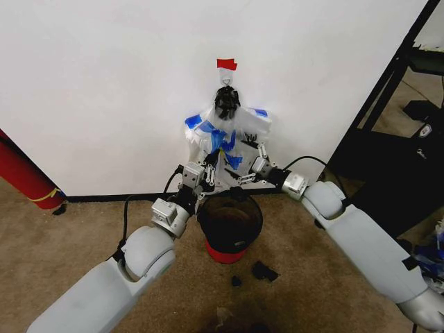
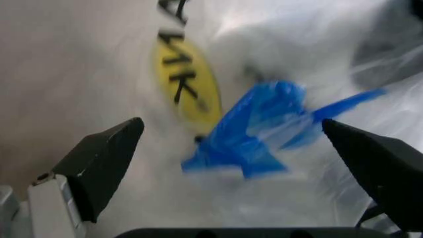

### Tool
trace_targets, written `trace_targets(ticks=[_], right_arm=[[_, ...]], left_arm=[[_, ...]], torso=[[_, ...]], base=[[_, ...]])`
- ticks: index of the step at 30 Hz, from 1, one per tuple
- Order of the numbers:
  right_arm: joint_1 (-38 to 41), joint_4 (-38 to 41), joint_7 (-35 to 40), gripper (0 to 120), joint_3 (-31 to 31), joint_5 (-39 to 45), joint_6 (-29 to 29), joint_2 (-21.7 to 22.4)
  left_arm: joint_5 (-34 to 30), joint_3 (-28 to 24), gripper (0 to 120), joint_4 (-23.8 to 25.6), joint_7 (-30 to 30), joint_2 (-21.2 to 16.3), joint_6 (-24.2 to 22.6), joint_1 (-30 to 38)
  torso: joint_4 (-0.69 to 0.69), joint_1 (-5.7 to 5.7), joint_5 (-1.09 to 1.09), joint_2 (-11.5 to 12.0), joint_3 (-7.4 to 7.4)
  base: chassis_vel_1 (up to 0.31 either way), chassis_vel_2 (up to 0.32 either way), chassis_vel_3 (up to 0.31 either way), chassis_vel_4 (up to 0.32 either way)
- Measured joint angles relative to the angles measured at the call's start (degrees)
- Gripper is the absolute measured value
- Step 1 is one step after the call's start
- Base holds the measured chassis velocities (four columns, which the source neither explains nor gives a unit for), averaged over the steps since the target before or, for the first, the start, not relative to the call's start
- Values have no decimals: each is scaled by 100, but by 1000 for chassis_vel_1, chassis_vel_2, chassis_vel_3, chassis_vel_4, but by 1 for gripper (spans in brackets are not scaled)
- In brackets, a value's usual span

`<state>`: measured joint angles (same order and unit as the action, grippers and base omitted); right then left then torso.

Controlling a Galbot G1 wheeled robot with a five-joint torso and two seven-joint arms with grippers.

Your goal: Pick up the garbage bag from the wall and place it over the trash bin.

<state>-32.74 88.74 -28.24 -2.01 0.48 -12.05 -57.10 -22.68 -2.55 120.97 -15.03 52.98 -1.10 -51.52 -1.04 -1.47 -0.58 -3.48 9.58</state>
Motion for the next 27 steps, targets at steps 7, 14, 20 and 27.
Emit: trace_targets(ticks=[7, 14, 20, 27], right_arm=[[10, -120, -142, 84, 112, -645, -12, -125], [-60, -146, -175, 62, 267, -795, -44, -165], [-219, -121, -193, 34, 472, -854, -115, -104], [-354, -126, -366, 10, 704, -753, -161, -4]], left_arm=[[-6, 51, 0, 15, -3, -20, 47, -57], [12, 64, 0, 14, -6, 5, 64, -101], [32, 65, 0, 13, -6, 20, 66, -117], [47, 74, 0, 27, -6, 22, 56, -157]], torso=[[0, 0, 0, 0, 0], [0, 0, 0, 0, 0], [0, 0, 0, 0, -1], [0, 0, 0, 0, -1]], base=[[0, 0, 0, 0], [0, 0, 0, 0], [0, 0, 0, 0], [0, 0, 0, 0]])
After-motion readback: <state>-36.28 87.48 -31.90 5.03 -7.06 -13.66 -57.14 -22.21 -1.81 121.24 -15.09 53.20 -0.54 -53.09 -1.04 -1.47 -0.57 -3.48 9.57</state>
